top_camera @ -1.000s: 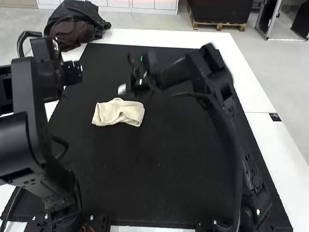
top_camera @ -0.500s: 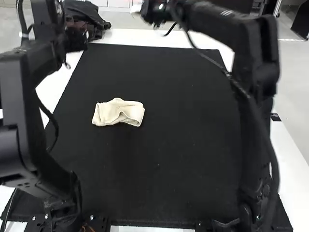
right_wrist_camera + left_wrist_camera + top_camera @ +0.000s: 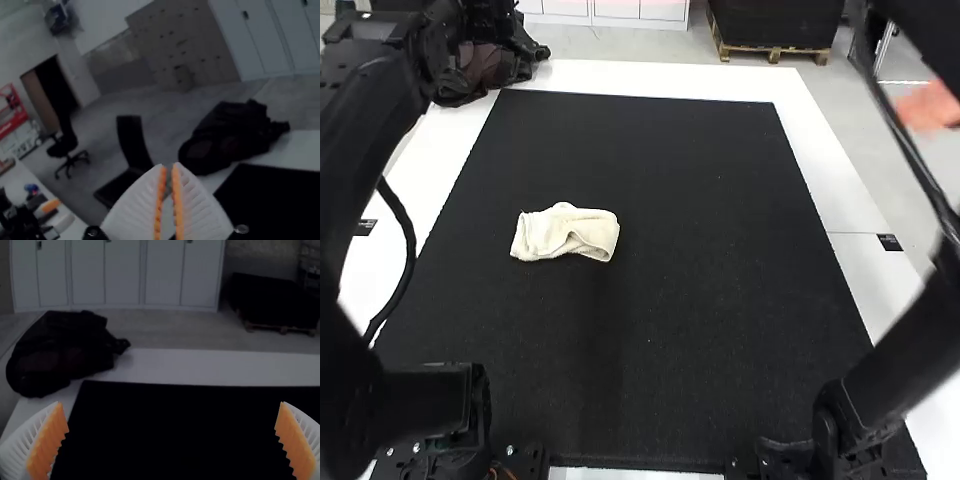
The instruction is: Fold the towel.
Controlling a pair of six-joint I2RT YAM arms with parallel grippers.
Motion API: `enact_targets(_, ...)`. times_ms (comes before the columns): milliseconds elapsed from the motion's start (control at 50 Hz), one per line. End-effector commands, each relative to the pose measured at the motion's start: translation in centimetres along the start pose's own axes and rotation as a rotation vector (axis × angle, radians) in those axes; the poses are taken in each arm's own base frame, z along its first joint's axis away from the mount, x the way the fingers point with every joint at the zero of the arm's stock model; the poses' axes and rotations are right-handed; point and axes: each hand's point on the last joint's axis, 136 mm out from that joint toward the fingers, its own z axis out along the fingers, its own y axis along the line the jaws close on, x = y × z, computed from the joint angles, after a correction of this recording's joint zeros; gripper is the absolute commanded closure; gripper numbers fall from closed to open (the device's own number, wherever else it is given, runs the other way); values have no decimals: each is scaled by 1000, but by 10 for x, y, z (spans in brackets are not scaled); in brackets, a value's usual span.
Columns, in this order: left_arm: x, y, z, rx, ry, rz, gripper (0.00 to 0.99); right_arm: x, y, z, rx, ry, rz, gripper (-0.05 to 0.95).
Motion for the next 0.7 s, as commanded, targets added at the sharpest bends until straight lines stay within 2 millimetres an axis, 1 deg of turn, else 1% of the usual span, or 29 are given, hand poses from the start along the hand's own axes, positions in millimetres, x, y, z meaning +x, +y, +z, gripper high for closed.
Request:
enact_targets(0, -22, -3, -23, -8, -62, -2, 26, -23, 6, -49, 48, -87, -49, 485)
enact_targets(20, -24, -4, -26, -8, -68, -1, 26, -25, 6, -57, 58, -98, -55, 426)
enact_targets(40, -25, -4, -30, -9, -74, -1, 26, -25, 6, -64, 67, -107, -59, 344)
enact_targets(60, -26, -5, -33, -8, -79, -1, 26, -25, 4, -74, 81, -115, -61, 220)
enact_targets(80, -29, -5, -39, -14, -91, 1, 26, -23, 4, -79, 89, -120, -64, 154)
enact_targets(120, -31, -5, -45, -19, -105, 2, 26, -20, 4, -92, 101, -126, -69, -13)
enact_targets(220, -43, -4, -67, -36, -165, 8, 26, -11, 6, -128, 132, -161, -95, -23)
enact_targets(280, -46, -6, -78, -30, -189, 9, 26, -7, 10, -147, 147, -198, -118, -21)
enact_targets(320, -48, -8, -87, -26, -209, 10, 26, -6, 17, -164, 154, -238, -142, -21)
enact_targets(400, -50, -9, -105, -24, -245, 12, 26, -2, 30, -189, 160, -298, -181, -21)
enact_targets(540, -44, -6, -135, -46, -323, 11, 26, 9, 55, -231, 176, -413, -249, -21)
enact_targets(640, -43, -5, -167, -56, -418, 15, 26, 17, 82, -265, 166, -531, -330, -21)
enact_targets(680, -39, -5, -179, -58, -453, 16, 26, 21, 92, -276, 157, -565, -352, -21)
